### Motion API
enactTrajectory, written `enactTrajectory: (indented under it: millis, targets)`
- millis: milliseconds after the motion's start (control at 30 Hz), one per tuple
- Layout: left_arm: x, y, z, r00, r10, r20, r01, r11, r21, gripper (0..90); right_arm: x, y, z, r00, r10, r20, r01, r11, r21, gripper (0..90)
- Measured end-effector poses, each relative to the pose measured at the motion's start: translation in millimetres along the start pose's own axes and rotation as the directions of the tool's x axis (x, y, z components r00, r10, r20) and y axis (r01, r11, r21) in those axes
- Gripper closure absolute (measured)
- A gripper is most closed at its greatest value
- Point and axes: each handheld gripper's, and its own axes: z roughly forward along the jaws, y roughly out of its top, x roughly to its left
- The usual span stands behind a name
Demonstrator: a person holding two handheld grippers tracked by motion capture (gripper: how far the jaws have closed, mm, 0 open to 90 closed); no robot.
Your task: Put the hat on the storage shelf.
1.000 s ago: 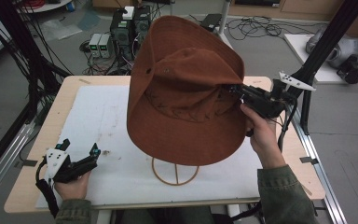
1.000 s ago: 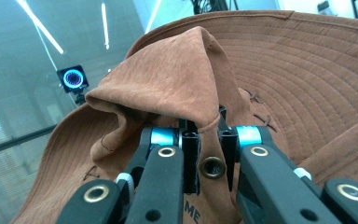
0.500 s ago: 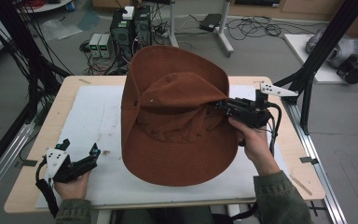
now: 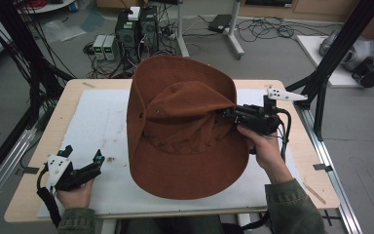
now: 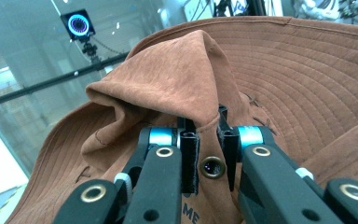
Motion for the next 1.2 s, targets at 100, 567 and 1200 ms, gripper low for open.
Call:
enactTrajectory:
  millis: [100,567,1200]
  targets:
    - [0.5,0.1,-0.3,1.0,-0.001,0.001,0.001,1.0,0.003,3.6,0.8,-1.9,1.7,0.9999,-0.013,-0.01,0.014,1.0,0.025,83.8]
    - [0.1,0.1,-0.1,1.0,-0.003,0.001,0.003,1.0,0.002,3.6,2.6,-9.1,5.2,0.9978,-0.063,-0.023,0.065,0.992,0.112,83.0]
    - [0.0,0.2,0.9,1.0,-0.005,0.0,0.005,1.0,0.0,3.6,9.6,-6.3,4.0,0.9933,-0.11,-0.034,0.113,0.988,0.105,64.5]
